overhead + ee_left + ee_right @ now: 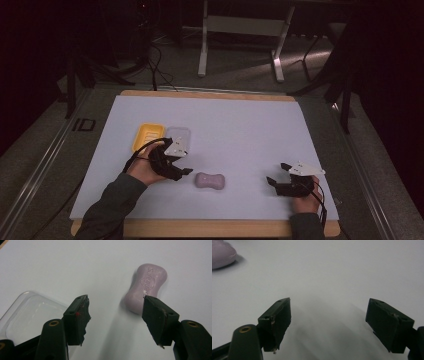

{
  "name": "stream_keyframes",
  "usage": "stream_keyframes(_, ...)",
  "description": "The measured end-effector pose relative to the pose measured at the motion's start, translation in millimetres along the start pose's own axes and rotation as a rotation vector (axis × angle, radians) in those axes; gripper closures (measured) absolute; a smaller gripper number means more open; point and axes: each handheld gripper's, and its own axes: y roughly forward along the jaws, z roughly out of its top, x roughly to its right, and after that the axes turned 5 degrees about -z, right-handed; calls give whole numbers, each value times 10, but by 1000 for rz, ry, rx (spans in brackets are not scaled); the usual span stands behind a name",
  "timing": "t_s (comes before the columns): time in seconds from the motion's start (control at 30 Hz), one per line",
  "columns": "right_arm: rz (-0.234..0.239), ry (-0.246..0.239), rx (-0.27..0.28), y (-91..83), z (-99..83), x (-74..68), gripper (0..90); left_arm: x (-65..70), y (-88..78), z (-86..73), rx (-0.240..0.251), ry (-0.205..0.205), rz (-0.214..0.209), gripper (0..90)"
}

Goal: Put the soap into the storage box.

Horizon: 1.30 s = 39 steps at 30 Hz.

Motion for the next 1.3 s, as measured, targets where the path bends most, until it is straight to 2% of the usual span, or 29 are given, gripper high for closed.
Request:
stream_keyframes(0.4, 1, 1, -1, 1, 0, 1, 201, -11, 2, 169, -17, 52, -10, 368)
stream_keyframes(1.3, 3, 1, -3, 4, 1, 2, 201, 26, 177, 329, -61, 105, -59, 358)
